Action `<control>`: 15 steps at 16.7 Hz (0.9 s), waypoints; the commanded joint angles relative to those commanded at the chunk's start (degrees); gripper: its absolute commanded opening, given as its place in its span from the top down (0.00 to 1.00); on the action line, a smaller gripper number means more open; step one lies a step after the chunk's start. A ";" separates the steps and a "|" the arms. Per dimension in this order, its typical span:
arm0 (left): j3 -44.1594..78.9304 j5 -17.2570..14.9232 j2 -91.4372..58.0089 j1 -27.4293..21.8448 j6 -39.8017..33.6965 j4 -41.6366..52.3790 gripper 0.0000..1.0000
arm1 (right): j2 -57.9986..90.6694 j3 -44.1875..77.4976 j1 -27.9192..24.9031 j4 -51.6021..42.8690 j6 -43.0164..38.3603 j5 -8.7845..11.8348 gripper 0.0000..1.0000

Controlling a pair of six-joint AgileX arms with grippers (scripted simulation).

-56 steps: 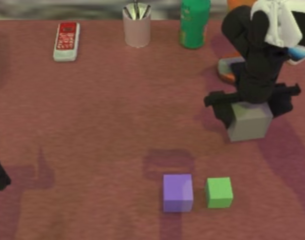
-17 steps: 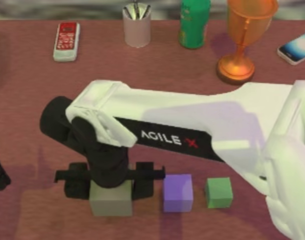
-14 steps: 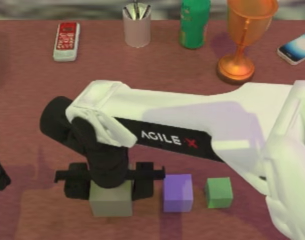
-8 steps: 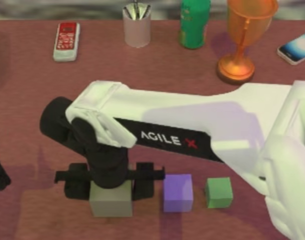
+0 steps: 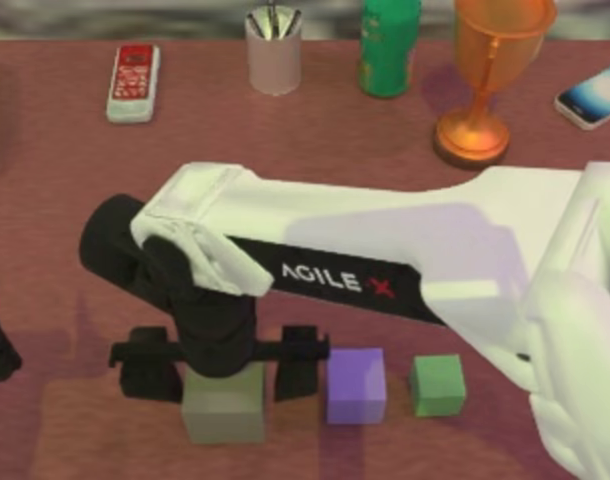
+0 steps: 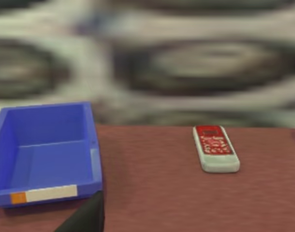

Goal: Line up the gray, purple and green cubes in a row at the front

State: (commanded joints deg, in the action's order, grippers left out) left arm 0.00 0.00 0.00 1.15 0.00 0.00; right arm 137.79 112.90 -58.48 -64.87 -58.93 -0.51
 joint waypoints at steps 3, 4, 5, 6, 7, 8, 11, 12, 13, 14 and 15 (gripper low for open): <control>0.00 0.00 0.00 0.00 0.00 0.00 0.00 | 0.00 0.00 0.00 0.00 0.00 0.00 0.00; 0.00 0.00 0.00 0.00 0.00 0.00 0.00 | 0.00 0.00 0.00 0.00 0.00 0.00 0.00; 0.00 0.00 0.00 0.00 0.00 0.00 0.00 | 0.00 0.00 0.00 0.00 0.00 0.00 0.00; 0.00 0.00 0.00 0.00 0.00 0.00 0.00 | 0.00 0.00 0.00 0.00 0.00 0.00 0.00; 0.00 0.00 0.00 0.00 0.00 0.00 0.00 | -0.02 0.01 0.11 -0.01 0.00 0.00 0.00; 0.00 0.00 0.00 0.00 0.00 0.00 0.00 | -0.02 0.20 0.09 -0.21 -0.01 0.00 0.00; 0.00 0.00 0.00 0.00 0.00 0.00 0.00 | -0.27 4.02 -0.04 -4.24 -0.15 -0.04 0.00; 0.00 0.00 0.00 0.00 0.00 0.00 0.00 | -0.44 5.89 -0.09 -6.43 -0.17 -0.03 0.00; 0.00 0.00 0.00 0.00 0.00 0.00 0.00 | -0.65 7.84 -0.18 -8.83 -0.15 -0.01 0.00; 0.00 0.00 0.00 0.00 0.00 0.00 0.00 | -0.86 9.76 -0.27 -11.08 -0.11 0.01 0.00; 0.00 0.00 0.00 0.00 0.00 0.00 0.00 | -1.09 11.44 -0.35 -12.90 -0.05 0.02 0.00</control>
State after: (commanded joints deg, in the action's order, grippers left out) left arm 0.00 0.00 0.00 1.15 0.00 0.00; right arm 136.70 124.34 -58.83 -77.76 -58.99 -0.49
